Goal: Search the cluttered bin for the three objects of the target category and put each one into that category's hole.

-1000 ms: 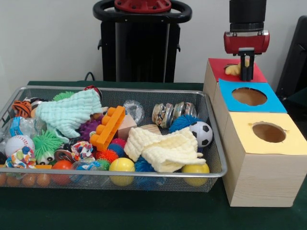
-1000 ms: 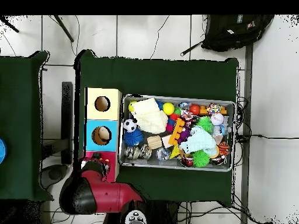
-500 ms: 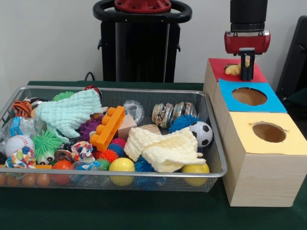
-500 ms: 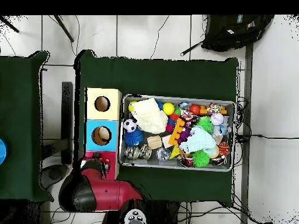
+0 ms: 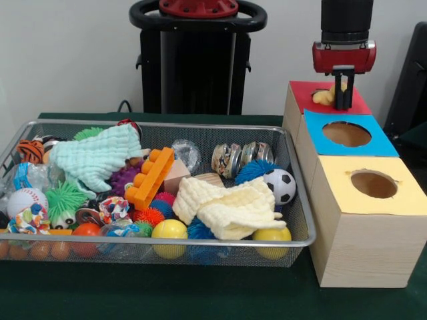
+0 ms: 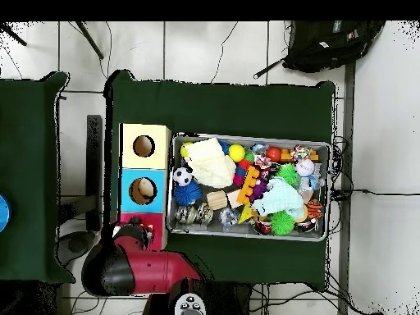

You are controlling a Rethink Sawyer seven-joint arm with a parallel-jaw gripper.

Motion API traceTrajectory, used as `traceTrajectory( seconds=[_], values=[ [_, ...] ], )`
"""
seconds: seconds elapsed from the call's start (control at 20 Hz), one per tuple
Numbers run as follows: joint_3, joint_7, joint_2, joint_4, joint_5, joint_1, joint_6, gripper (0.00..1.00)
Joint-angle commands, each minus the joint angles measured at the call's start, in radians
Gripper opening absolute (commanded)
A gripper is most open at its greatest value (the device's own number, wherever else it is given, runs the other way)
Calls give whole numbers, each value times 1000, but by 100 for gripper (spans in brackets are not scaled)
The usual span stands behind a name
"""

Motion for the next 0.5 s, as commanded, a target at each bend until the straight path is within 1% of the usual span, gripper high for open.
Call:
traceTrajectory(
  seconds=[0.05, 0.2, 0.25, 0.4, 0.5],
  values=[
    [-6, 105, 21, 15, -16, -1, 186, 0],
    [-15, 98, 11, 28, -31, -10, 190, 0],
    [-26, 93, -6, 28, -33, -8, 213, 0],
    [-39, 88, -25, 36, -43, -12, 233, 0],
    [-45, 82, -25, 33, -52, -20, 238, 0]
  ],
)
